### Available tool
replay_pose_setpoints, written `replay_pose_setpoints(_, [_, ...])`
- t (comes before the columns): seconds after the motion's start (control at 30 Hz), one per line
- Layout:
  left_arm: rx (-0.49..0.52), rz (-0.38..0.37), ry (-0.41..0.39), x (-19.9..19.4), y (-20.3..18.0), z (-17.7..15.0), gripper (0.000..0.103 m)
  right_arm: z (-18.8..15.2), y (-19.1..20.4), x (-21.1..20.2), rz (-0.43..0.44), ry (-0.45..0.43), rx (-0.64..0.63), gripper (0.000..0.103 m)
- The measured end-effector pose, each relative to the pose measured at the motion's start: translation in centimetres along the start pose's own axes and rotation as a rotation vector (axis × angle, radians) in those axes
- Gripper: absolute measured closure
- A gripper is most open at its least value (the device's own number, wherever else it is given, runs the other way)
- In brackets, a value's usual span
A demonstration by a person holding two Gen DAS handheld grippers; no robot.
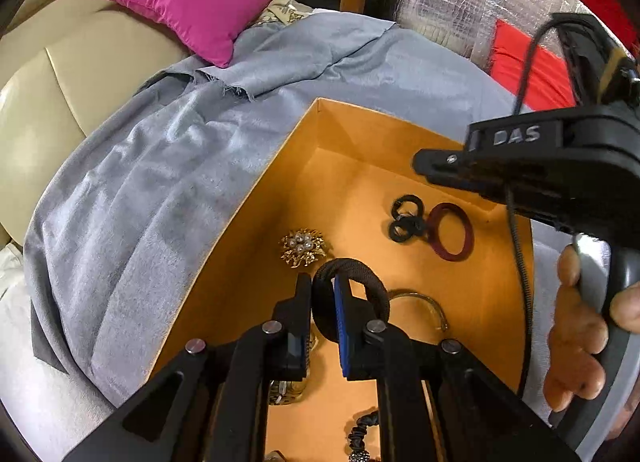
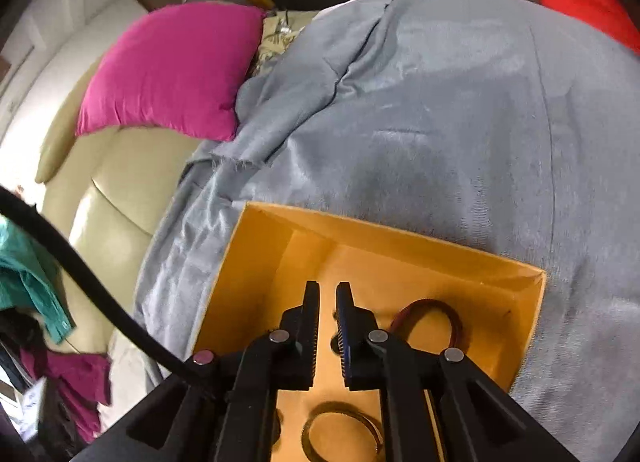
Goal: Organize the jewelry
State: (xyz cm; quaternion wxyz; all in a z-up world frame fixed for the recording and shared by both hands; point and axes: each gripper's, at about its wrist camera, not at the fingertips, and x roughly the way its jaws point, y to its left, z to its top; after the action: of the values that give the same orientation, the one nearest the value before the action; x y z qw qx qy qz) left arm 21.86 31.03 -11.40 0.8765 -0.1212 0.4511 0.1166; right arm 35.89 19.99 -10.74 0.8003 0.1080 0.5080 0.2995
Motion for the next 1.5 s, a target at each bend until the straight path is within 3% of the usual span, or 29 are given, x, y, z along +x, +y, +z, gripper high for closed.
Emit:
replay_pose_setpoints(0.1, [-0.011, 0.013, -0.004, 0.0, 0.2, 0.0, 0.089, -0.3, -0.6, -1.3, 0.028, -0.036, 0.014, 0.093])
replay_pose_setpoints(0.27, [0.003, 0.057, -0.07, -1.4, -0.4, 0.1, 0.052, -1.2, -2.0, -4.4, 0.065, -0.087, 0.045, 0.093])
replay_pose_setpoints(0.47, [0.057, 0.122, -0.182, -4.1, -2.1, -0.2, 0.044, -3.6, -3.1, -9.5, 0.04, -0.124, 0.035, 0.092])
replay_pose_setpoints(0.53, [0.074, 0.149, -0.229, -5.7, -2.5, -0.7, 0.042, -5.2, -2.8, -11.6, 0.011, -0.134, -0.009, 0.075])
replay_pose_setpoints(0.57, [0.086, 0.165, -0.264, -7.0, -2.7, -1.1, 0.036, -6.2, -2.5, -13.2, -0.014, -0.143, -0.037, 0.068])
replay_pose_setpoints(0.6, [0.095, 0.184, -0.291, -8.1, -2.8, -1.7, 0.031, -6.9, -2.5, -14.1, -0.022, -0.151, -0.05, 0.054])
replay_pose_setpoints(0.63, [0.104, 0.198, -0.309, -9.0, -2.8, -2.3, 0.022, -8.0, -2.2, -15.5, -0.024, -0.164, -0.067, 0.048])
replay_pose_setpoints(0.67, [0.119, 0.208, -0.324, -10.1, -2.9, -3.0, 0.02, -8.9, -1.9, -16.7, -0.025, -0.169, -0.085, 0.048])
replay_pose_setpoints(0.87, [0.221, 0.344, -0.421, -16.8, -3.4, -6.2, 0.014, -13.7, 1.2, -21.9, -0.041, -0.208, -0.191, 0.048])
replay_pose_setpoints(1.17, [0.214, 0.332, -0.462, -24.7, -1.9, -9.6, 0.01, -20.8, 7.2, -27.5, -0.086, -0.305, -0.334, 0.037])
replay_pose_setpoints(1.5, [0.19, 0.32, -0.478, -28.5, -1.0, -11.7, 0.009, -24.6, 9.7, -29.8, -0.157, -0.35, -0.358, 0.035])
